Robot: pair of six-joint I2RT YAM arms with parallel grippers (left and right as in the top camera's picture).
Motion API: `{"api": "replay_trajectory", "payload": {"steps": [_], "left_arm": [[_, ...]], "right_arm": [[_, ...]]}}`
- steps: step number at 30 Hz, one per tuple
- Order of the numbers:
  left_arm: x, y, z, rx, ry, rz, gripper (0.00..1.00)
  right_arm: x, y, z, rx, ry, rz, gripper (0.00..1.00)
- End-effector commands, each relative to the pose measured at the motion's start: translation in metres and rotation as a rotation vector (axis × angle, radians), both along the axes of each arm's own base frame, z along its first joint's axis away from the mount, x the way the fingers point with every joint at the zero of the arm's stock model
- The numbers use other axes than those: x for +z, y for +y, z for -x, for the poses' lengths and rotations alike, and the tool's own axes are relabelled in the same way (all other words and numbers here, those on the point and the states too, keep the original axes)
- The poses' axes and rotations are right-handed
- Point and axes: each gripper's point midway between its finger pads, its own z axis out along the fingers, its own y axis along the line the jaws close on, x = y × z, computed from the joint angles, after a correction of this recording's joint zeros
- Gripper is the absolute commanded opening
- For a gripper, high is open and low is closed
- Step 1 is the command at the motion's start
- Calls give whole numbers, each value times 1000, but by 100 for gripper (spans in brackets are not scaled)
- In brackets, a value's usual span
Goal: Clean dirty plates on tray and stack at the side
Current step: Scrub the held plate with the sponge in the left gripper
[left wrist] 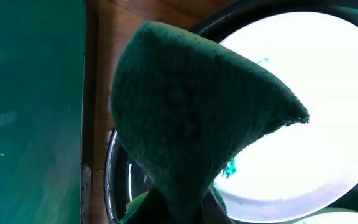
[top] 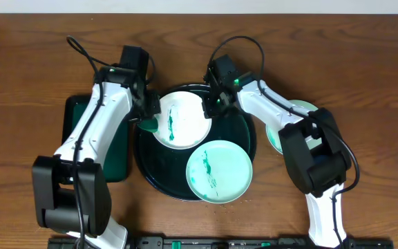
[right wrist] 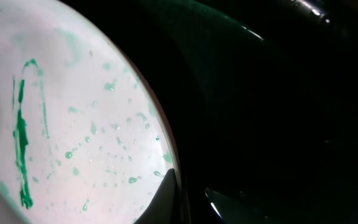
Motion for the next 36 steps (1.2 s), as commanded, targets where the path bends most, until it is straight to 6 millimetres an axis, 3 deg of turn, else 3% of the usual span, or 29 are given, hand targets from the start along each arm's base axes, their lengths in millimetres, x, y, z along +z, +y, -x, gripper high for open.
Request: {"api": "replay_trajectory", "payload": {"steps": [1, 8, 16, 19, 22, 25, 29, 33, 36], "left_arm": [[-12, -11, -1, -13, 23, 2, 7], [-63, -31, 0, -59, 123, 0, 7], [-116, -40, 14, -58, 262, 20, 7], [-113, -74, 19, -174, 278, 213, 7], [-90, -124, 22, -409, 217, 531, 7], [-81, -136, 19, -472, 172, 612, 7], [-95, -116, 2, -404, 144, 471, 7], [-109, -50, -24, -138, 131, 116, 7], [-99, -6, -32, 32, 113, -96, 7]], "right_arm": [[-3, 6, -3, -5, -23, 32, 1], [-3, 5, -2, -5, -21, 37, 1], [-3, 5, -2, -6, -21, 37, 1], [-3, 5, -2, -6, -20, 38, 1], [-3, 5, -3, -6, -21, 37, 1], [-3, 5, -3, -6, -21, 37, 1], [-3, 5, -2, -6, -21, 37, 1], [-3, 5, -2, -6, -20, 38, 1], [-3, 5, -2, -6, -18, 39, 1]]}}
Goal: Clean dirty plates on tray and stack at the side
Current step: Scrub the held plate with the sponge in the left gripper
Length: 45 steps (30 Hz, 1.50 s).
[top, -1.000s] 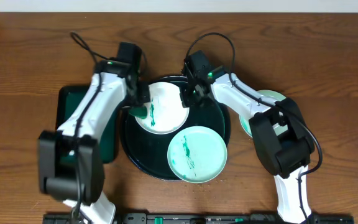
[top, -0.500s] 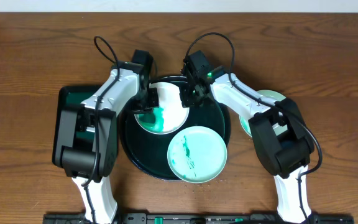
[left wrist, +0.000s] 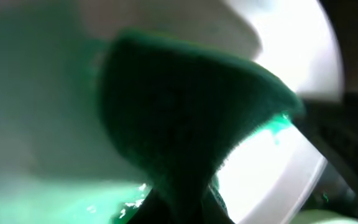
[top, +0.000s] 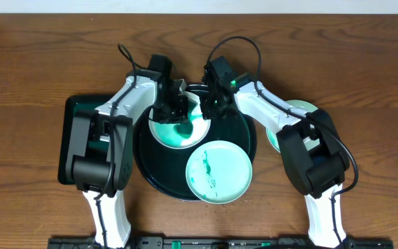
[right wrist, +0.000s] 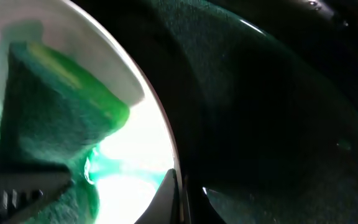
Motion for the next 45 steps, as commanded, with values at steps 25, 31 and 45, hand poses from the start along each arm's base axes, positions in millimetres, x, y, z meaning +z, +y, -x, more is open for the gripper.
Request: {"api": "replay_trajectory", "payload": {"steps": [25, 31, 45], "left_arm": [[11, 0, -1, -74, -33, -39, 7], [8, 80, -45, 202, -200, -498, 7], [9, 32, 54, -43, 205, -211, 7]], "right_arm": [[-3, 2, -3, -10, 0, 8, 1], [-3, 1, -3, -11, 0, 9, 1], [-3, -1, -5, -20, 2, 8, 1]]}}
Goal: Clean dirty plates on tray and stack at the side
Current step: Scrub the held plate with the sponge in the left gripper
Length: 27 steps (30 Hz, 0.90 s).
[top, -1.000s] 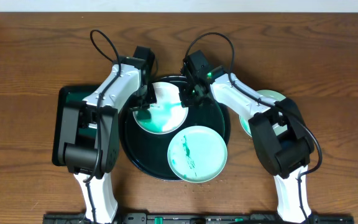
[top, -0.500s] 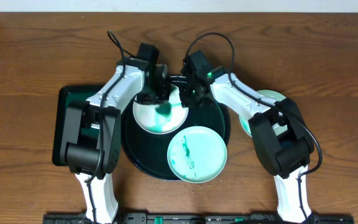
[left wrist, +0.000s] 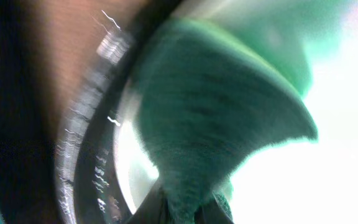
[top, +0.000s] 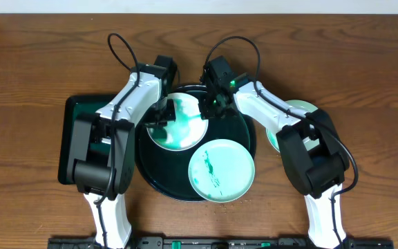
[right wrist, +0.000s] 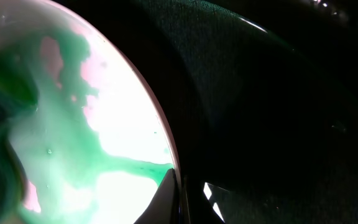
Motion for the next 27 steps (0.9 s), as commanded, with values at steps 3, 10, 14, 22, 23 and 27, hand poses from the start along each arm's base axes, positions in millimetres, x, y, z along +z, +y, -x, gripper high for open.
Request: {"api": "replay_trajectory", "payload": {"steps": [3, 10, 14, 22, 23, 27], "left_arm": [[9, -73, 29, -220, 124, 486, 7], [0, -65, -30, -272, -118, 383, 7], [-4, -16, -62, -166, -241, 80, 7], [11, 59, -34, -4, -145, -288, 7], [14, 61, -28, -1, -118, -295, 7], [32, 65, -6, 12, -18, -321, 7]], "right_arm": [[-5, -6, -6, -29, -4, 35, 1], [-6, -6, -5, -29, 0, 37, 1], [-6, -7, -4, -29, 2, 39, 1], [-6, -7, -4, -29, 3, 40, 1], [-6, -7, -4, -29, 2, 40, 1], [-6, -7, -4, -29, 3, 40, 1]]}}
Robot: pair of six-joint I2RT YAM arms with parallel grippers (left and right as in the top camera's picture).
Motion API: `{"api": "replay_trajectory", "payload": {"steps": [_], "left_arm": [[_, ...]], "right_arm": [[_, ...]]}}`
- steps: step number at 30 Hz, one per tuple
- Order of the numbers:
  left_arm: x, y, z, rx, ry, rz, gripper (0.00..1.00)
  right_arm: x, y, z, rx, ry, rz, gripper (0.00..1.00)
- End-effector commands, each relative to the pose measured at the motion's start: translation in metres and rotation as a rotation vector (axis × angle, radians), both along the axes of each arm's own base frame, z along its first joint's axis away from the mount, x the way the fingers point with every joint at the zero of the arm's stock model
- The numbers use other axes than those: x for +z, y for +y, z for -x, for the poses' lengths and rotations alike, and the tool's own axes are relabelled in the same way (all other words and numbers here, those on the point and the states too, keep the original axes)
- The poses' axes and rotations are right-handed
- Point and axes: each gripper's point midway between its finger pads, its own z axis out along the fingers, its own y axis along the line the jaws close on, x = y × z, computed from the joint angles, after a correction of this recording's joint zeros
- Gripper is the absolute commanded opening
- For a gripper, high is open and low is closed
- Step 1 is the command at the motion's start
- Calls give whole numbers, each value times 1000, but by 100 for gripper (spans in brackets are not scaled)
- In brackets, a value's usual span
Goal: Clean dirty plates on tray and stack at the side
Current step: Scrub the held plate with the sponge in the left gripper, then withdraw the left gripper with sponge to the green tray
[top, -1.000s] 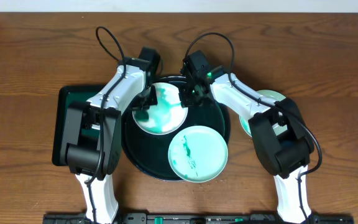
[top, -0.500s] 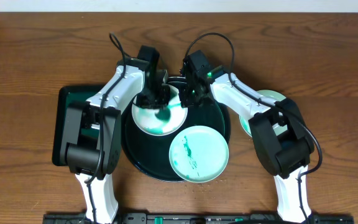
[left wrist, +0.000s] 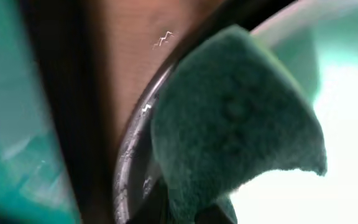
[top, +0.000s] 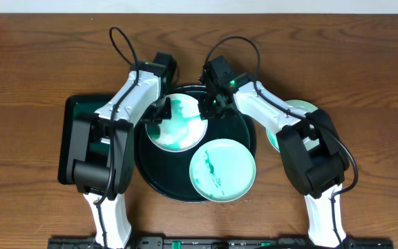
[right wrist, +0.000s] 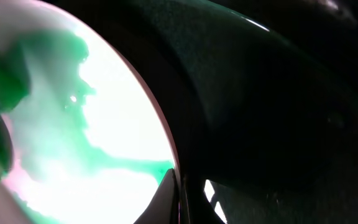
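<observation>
A round black tray (top: 235, 149) holds two plates. The rear white plate (top: 185, 128) is smeared with green liquid. My left gripper (top: 156, 114) is shut on a dark green sponge (left wrist: 235, 130) at that plate's left rim, over the tray edge. My right gripper (top: 204, 113) is shut on the same plate's right rim (right wrist: 174, 180), one finger above and one below. The front plate (top: 222, 171) bears green streaks. A pale green plate (top: 289, 111) lies on the table to the right, partly under my right arm.
A dark green rectangular tray (top: 74, 138) sits left of the round tray, seen as a teal surface (left wrist: 11, 124) in the left wrist view. Brown wooden table (top: 365, 83) surrounds everything. Both arms reach over the round tray's rear half.
The sponge has shifted slightly toward the left rim of the rear plate, now overlapping the tray edge. The green smear covers much of the plate. My right gripper still pinches the rim.
First the sponge hung left of the tray and the rear plate bore only a green streak and droplets, its rim pinched by my right gripper. Then the sponge was on the plate amid green liquid. Later it was at the left side, the plate smeared green, as now.
</observation>
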Motion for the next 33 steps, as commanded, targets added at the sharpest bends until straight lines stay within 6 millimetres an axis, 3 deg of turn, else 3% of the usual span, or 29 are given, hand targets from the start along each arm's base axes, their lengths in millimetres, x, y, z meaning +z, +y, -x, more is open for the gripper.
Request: {"api": "replay_trajectory", "payload": {"steps": [1, 5, 10, 15, 17, 27, 33], "left_arm": [[24, 36, 3, 68, 7, -160, 7], [58, 36, 7, 71, 14, -158, 7], [116, 41, 4, 100, -129, -117, 7], [164, 73, 13, 196, -272, -92, 7], [175, 88, 18, 237, -300, -75, 7], [165, 131, 30, 378, -276, 101, 7], [161, 134, 34, 390, -265, 99, 7]], "right_arm": [[-7, -9, -6, -35, -8, 52, 1], [-7, -9, -6, -34, -7, 53, 1], [-7, -9, -6, -33, -7, 52, 1], [1, 8, 7, 86, 22, -40, 1], [-1, 7, 15, 74, 63, -39, 1], [-18, -5, 23, -80, 135, 55, 5], [-24, -4, 24, -97, 160, 51, 1]]}}
